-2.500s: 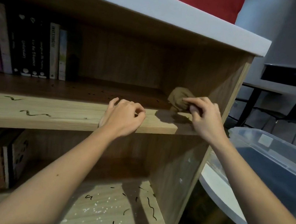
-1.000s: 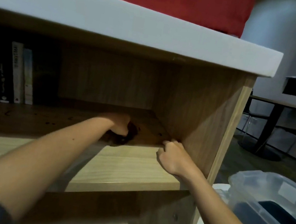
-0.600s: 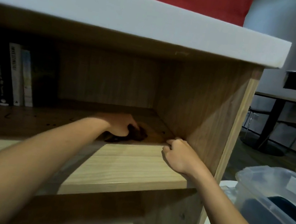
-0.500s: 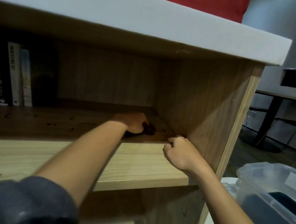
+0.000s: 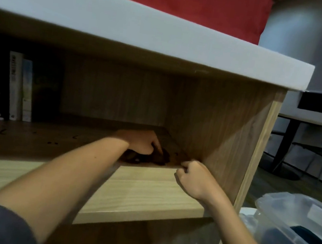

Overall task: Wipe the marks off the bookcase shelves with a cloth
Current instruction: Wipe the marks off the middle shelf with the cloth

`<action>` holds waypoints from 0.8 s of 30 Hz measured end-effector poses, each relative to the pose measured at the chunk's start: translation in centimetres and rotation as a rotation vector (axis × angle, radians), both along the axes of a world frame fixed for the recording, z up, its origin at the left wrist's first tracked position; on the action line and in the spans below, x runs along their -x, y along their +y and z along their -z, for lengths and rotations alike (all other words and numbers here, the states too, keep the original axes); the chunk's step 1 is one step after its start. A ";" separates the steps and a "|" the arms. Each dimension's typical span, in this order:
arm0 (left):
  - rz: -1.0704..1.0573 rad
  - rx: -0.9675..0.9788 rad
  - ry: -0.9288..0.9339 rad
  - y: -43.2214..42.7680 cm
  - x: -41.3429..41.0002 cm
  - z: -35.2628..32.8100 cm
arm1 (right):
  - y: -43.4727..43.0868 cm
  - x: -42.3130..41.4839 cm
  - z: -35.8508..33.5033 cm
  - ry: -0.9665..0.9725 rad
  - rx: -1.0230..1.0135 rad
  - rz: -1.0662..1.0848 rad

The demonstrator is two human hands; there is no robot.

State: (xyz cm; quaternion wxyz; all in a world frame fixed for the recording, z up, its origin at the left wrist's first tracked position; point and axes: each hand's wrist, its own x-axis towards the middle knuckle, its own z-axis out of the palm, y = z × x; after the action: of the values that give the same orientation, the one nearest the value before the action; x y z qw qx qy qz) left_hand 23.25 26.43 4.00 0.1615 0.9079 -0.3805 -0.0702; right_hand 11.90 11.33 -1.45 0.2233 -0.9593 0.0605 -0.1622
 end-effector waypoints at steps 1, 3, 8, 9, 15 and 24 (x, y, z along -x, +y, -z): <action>-0.010 -0.020 0.008 1.0 0.3 -0.4 | 0.1 0.0 -0.2 -0.013 -0.010 0.007; -0.051 -0.060 0.005 2.1 0.8 -0.3 | 0.4 0.6 -0.4 -0.025 0.001 0.003; -0.078 -0.140 -0.065 -1.8 0.0 0.5 | 0.3 3.5 0.5 -0.098 0.060 0.001; -0.070 -0.119 -0.073 -2.7 -0.1 0.5 | 0.4 3.8 0.6 -0.119 0.078 0.006; 0.112 -0.036 -0.089 -3.9 -0.7 1.7 | 0.8 3.7 0.7 -0.192 0.063 0.061; 0.045 -0.055 -0.096 -4.4 -1.4 1.8 | 0.8 3.6 0.6 -0.183 0.047 0.061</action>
State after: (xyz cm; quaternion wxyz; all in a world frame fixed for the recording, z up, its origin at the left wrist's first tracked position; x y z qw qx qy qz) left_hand 24.69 22.07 2.22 0.1165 0.9055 -0.4060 -0.0408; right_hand 8.28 12.10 -2.10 0.2003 -0.9432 0.0650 -0.2571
